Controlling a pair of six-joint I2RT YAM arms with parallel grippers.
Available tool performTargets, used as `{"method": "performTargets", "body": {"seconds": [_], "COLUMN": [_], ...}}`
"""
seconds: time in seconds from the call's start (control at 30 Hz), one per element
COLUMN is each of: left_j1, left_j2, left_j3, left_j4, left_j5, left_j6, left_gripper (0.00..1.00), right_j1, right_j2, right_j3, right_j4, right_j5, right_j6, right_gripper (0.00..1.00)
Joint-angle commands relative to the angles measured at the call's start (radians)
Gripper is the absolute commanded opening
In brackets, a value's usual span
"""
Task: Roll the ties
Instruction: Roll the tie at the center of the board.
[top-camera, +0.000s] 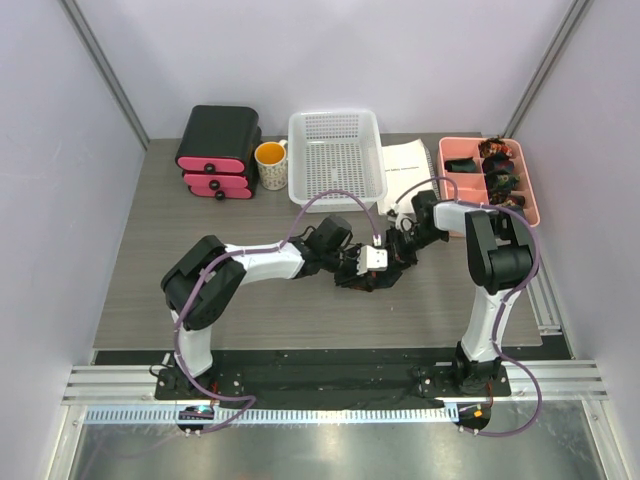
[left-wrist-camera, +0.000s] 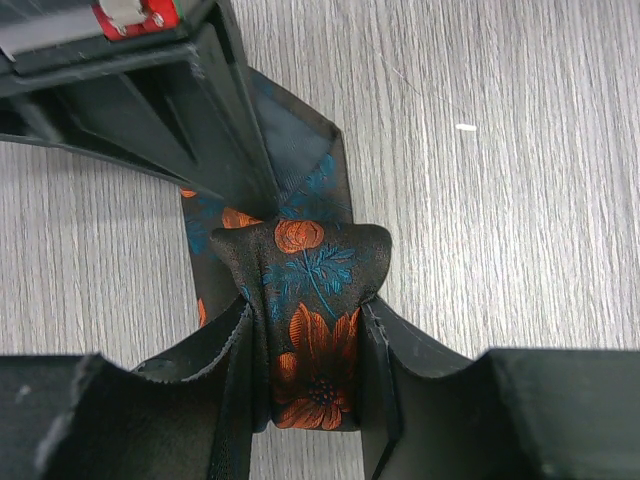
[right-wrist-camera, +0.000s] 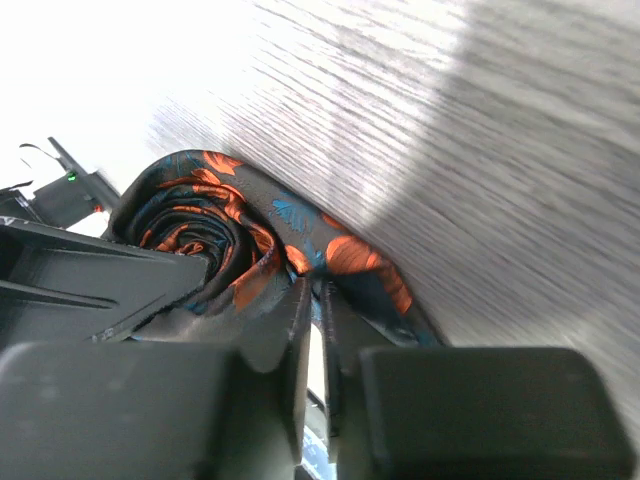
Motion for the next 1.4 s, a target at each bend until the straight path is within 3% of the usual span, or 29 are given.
{"method": "performTargets", "body": {"seconds": [0.0, 0.23, 0.37, 0.53, 0.83, 1.23, 1.37], "left_j1": [0.013, 0.048, 0.048, 0.045, 0.022, 0.008, 0.008], "left_j2": [0.019, -0.085, -0.105, -0.007, 0.101, 0.142, 0.145], "left_j3": [-0.028, -0.071, -0.103, -0.051, 0.056, 0.081, 0.092], "left_j4": [-0.121, -0.102, -0.079, -0.136, -0.249, -0.279, -0.279], "left_j5": [-0.078, -0.095, -0.119, -0.15, -0.19, -0.207, -0.198], "left_j6": [-0.032, -0.078, -0.084, -0.084, -0.074, -0.067, -0.074], "left_gripper": [0.09, 0.09, 0.1, 0.1, 0.18, 0.21, 0.24], "right_j1": [0.011, 0.012, 0.014, 0.014, 0.009, -0.012, 0.017], "right_j2": [0.052, 0.081, 0.08, 0.069, -0.074, -0.097, -0.056], "right_j3": [0.005, 0.017, 0.018, 0.028, 0.04, -0.005, 0.0], "right_j4": [0.007, -0.032, -0.036, -0.042, -0.019, 0.01, 0.057], "right_j5": [0.127, 0.29, 0.3, 0.217, -0.078, -0.201, -0.176], "right_j6": [-0.009, -0.005, -0.002, -0.022, 0.009, 0.057, 0.069], "right_gripper": [0.1, 0.01, 0.01, 0.02, 0.28, 0.46, 0.43]}}
